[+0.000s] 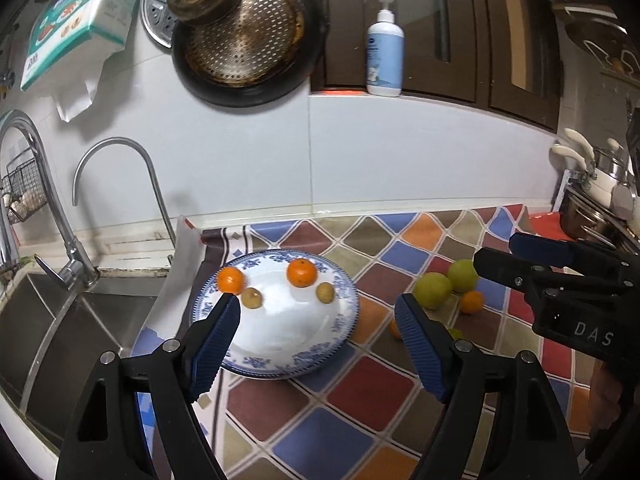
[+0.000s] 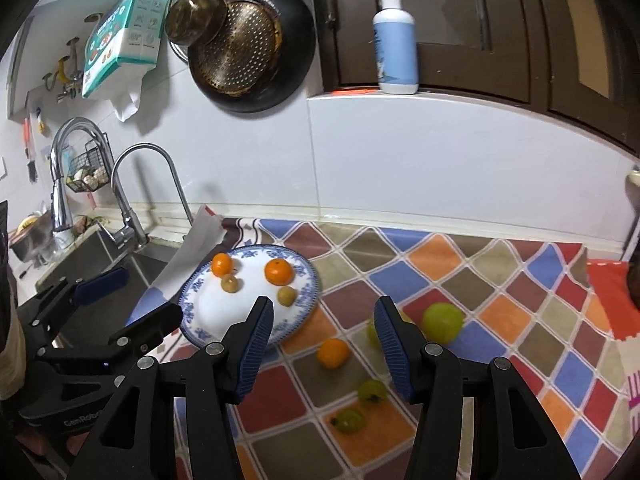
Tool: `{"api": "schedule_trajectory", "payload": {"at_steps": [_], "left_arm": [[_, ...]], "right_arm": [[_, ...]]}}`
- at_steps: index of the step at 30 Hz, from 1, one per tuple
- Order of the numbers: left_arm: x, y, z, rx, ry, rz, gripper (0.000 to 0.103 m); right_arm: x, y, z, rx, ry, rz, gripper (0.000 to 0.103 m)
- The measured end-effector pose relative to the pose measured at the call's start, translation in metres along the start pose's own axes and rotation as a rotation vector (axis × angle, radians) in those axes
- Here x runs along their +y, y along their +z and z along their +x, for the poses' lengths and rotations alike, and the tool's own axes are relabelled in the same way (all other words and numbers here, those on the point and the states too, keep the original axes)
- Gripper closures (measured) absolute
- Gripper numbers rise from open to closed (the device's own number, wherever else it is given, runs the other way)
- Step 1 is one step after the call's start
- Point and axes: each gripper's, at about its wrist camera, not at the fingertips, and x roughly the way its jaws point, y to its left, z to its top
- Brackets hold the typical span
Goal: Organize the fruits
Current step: 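Move both tools back toward the small green fruits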
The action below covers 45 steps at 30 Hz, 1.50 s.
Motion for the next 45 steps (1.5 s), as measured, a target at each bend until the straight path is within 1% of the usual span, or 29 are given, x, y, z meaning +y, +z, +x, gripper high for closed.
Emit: {"api": "schedule_trajectory", "payload": {"at_steps": [5,10,17,26,29,31,32,34,36,39,45], "left_arm": [[-0.019,-0.003,-0.008,-0.019,0.003,0.011,0.021],[-0.04,-0.008,-0.008,-0.016,0.001,0.03,0.021],[-0.071,-0.02,0.001,0.006,-0.014,0.062,0.021],[-0.098,-0.043,0.026,0.077,-0.06,0.111,0.021],[-0.104,-0.049,0.037,0.111,-0.089,0.117,0.026],[-0.107,-0.054,0.046,0.144,-0.114,0.118,0.032],[-0.108,-0.055,0.05,0.156,-0.122,0.116,0.034],[-0.11,-0.059,0.059,0.185,-0.146,0.113,0.04],[-0.113,-0.062,0.069,0.215,-0.168,0.112,0.043],[-0.116,-0.065,0.081,0.248,-0.193,0.117,0.05],[-0.122,-0.067,0.096,0.273,-0.226,0.128,0.061]], "right_arm": [[-0.013,-0.009,-0.013,0.001,-0.004,-0.005,0.049],[-0.029,-0.016,-0.02,0.01,-0.007,-0.023,0.049],[-0.055,-0.027,-0.02,0.045,0.0,-0.06,0.049],[-0.075,-0.043,-0.001,0.113,0.027,-0.141,0.049],[-0.078,-0.049,0.007,0.135,0.035,-0.164,0.05],[-0.081,-0.053,0.012,0.152,0.044,-0.172,0.05],[-0.081,-0.055,0.015,0.16,0.045,-0.173,0.05],[-0.084,-0.059,0.021,0.177,0.047,-0.17,0.05],[-0.087,-0.064,0.026,0.194,0.049,-0.16,0.05],[-0.092,-0.07,0.035,0.219,0.053,-0.144,0.05],[-0.099,-0.08,0.047,0.256,0.056,-0.113,0.049]]}}
